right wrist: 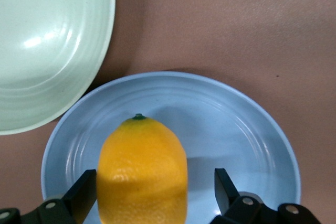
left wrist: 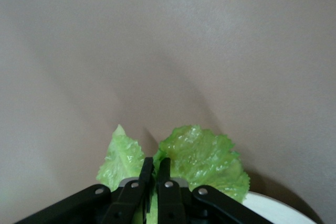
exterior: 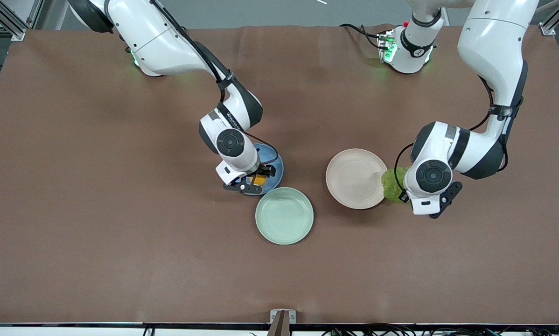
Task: Pick lemon and lettuce from plates
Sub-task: 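Lift the lettuce off the plate with the left gripper while the right grasps lemon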
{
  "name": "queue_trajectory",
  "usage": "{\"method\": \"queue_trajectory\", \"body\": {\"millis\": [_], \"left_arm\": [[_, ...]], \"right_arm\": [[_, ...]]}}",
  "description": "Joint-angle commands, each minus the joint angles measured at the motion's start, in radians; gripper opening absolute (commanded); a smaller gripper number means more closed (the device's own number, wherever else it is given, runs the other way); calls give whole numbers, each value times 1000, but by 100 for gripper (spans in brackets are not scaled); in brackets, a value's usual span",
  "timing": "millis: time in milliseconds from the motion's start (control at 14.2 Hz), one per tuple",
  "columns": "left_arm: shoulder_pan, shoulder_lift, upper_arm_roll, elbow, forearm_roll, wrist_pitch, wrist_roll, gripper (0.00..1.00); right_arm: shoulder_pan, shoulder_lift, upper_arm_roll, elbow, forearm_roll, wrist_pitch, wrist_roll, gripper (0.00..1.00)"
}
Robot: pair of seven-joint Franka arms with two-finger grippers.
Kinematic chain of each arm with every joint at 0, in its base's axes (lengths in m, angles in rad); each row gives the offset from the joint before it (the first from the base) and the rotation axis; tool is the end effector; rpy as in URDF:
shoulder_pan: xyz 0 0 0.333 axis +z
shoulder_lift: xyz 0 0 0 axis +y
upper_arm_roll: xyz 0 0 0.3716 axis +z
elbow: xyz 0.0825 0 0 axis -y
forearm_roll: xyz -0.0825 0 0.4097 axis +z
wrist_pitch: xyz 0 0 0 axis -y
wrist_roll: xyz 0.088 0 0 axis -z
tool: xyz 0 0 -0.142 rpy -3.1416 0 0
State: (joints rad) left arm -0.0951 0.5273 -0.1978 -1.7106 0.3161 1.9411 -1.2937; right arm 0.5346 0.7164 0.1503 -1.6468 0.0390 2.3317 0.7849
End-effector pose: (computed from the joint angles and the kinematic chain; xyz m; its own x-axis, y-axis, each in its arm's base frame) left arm 0.6601 -0.1543 0.2693 0.6623 0.7463 0.0667 0.7234 -0.6137 -0.3162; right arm 0.5777 0.4580 0.1856 0.9815 -0.1572 -0.1092 -0.1652 -0.9839 -0.0685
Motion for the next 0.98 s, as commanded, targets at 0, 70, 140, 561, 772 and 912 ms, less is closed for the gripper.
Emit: {"method": "queue_trajectory", "body": {"millis": [0, 70, 140, 561, 772, 912], "left_arm": [[82, -46, -20, -12, -6, -19, 107, 1], [103, -43, -18, -14, -8, -19, 146, 1], [144, -43, -20, -14, -9, -19, 196, 1], [202, 5, -20, -4, -40, -8, 295, 83], [201, -44, -25, 73, -55, -43, 287, 100], [196, -69, -26, 173, -86, -146, 292, 100]], "right_arm": [[-8, 3, 6, -2, 2, 12, 25, 74], [-10, 3, 6, -2, -1, 12, 24, 62], [-10, 2, 6, -1, 1, 11, 22, 51], [-37, -118, 3, -2, -4, -200, -15, 24], [-137, -288, 3, -11, -4, -463, -178, 24], [-270, -368, 3, -21, -4, -590, -354, 24]]}}
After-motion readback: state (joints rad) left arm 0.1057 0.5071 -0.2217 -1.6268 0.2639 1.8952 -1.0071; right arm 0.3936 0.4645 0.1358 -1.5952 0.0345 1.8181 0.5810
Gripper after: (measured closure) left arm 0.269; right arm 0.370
